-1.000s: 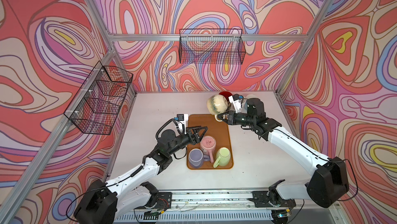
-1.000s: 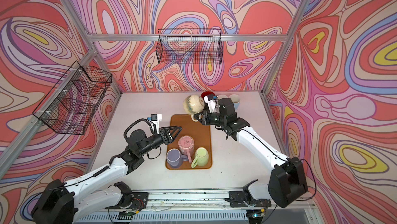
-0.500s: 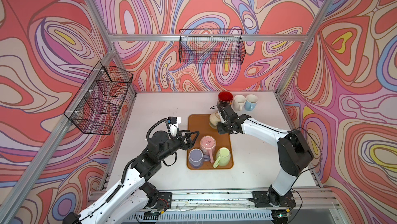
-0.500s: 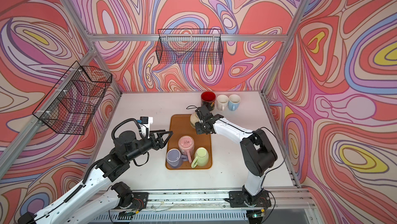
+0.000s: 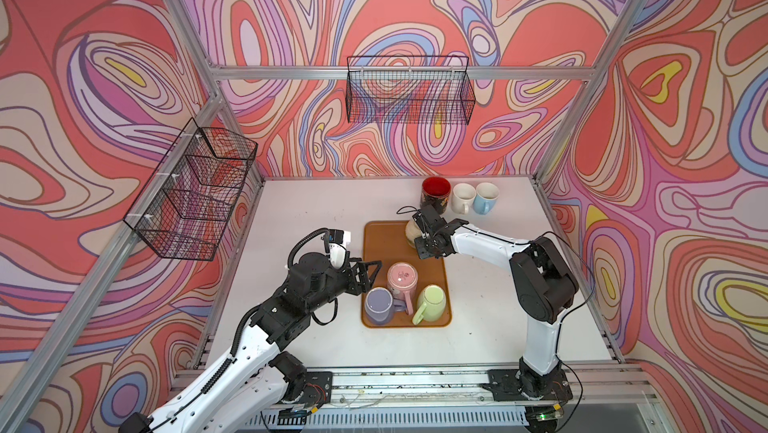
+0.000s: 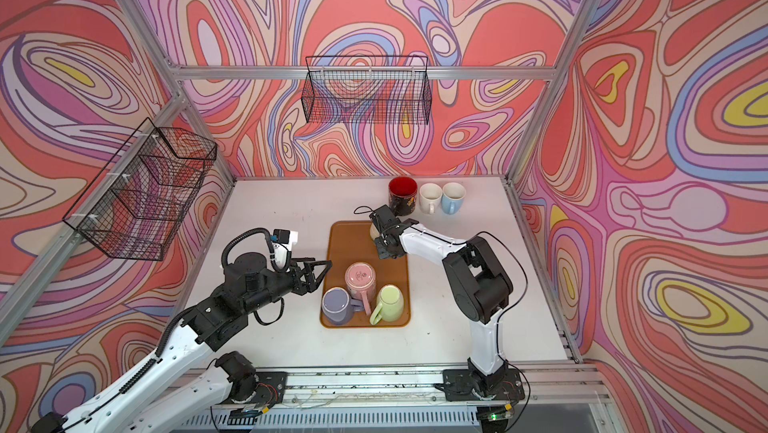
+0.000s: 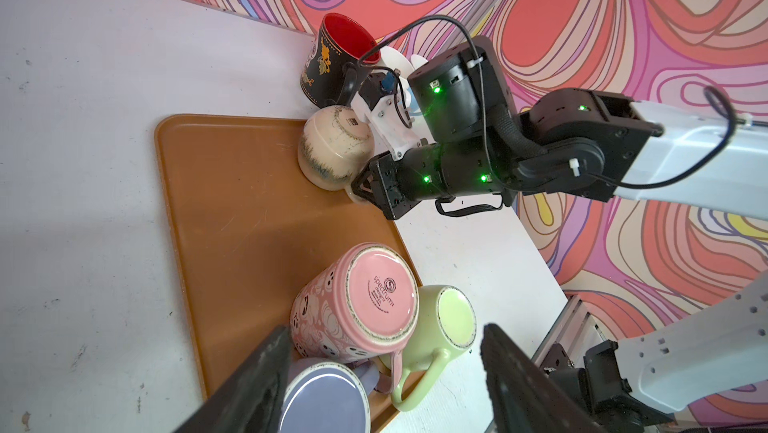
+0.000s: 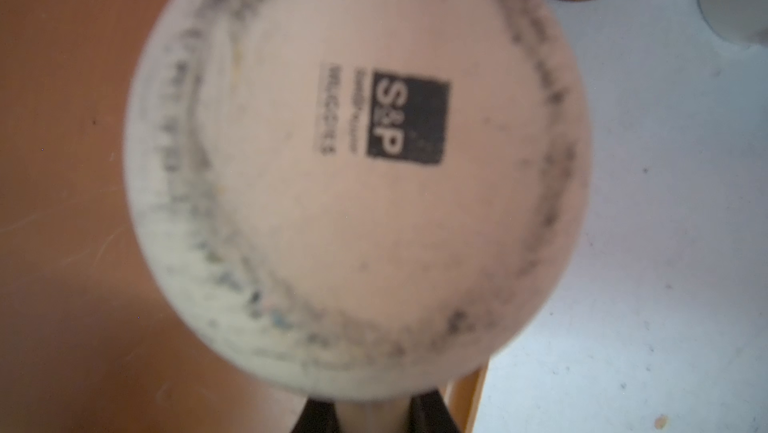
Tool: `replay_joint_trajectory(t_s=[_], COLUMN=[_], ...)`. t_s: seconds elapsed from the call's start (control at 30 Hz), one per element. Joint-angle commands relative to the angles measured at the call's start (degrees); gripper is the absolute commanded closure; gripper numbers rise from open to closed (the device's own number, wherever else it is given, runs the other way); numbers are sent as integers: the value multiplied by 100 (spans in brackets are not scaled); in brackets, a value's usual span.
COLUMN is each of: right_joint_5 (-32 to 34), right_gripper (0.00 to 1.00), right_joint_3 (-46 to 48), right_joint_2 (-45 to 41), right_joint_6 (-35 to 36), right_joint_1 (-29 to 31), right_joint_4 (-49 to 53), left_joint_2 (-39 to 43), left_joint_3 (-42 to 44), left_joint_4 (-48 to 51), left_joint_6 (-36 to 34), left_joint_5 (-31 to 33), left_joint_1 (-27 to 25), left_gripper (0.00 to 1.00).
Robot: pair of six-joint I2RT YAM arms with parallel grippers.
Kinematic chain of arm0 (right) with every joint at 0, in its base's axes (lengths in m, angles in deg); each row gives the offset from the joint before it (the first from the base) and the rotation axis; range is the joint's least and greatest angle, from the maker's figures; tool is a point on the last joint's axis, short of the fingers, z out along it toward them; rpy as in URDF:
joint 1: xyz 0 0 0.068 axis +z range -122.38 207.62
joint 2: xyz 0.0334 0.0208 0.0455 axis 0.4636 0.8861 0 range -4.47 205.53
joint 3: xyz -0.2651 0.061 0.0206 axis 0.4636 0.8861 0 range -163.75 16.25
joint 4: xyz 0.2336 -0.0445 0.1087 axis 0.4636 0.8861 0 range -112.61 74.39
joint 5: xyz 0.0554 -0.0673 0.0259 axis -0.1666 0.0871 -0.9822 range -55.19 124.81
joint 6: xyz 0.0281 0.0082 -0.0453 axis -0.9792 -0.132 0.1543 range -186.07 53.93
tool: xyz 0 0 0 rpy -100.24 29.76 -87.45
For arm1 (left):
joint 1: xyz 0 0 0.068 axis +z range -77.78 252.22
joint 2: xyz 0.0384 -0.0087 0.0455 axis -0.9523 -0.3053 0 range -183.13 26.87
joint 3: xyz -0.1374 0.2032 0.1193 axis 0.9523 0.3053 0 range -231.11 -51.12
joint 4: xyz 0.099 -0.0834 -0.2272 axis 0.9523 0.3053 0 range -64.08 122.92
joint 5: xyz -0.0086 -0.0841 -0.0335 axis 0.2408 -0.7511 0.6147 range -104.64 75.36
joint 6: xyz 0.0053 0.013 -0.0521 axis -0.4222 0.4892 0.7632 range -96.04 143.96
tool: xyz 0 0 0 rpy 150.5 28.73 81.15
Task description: Turn the mug right side up
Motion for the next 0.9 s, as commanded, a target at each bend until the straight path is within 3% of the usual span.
replay_joint_trajectory(t_s=[0.0, 0.13, 0.37, 0.87], right_joint_5=[-23, -100, -224, -288], right_gripper=[100, 85, 72, 70], right_joint_3=[-259, -327, -603, -1089], right_joint_2=[125, 147, 147, 455], right_joint_6=[11, 15, 80, 160], right_joint_1=[16, 19, 13, -90], right_joint_4=[-102, -13, 292, 1017], left_joint_2=[-33, -51, -60, -130], left_joint_3=[-219, -286, -257, -212], left_joint_4=[146, 216, 192, 126], left_joint_6=[-168, -256, -313, -318], left_joint_5=[46, 69, 115, 92], left_joint_1=[22, 17, 18, 22], left_gripper=[25, 25, 24, 25])
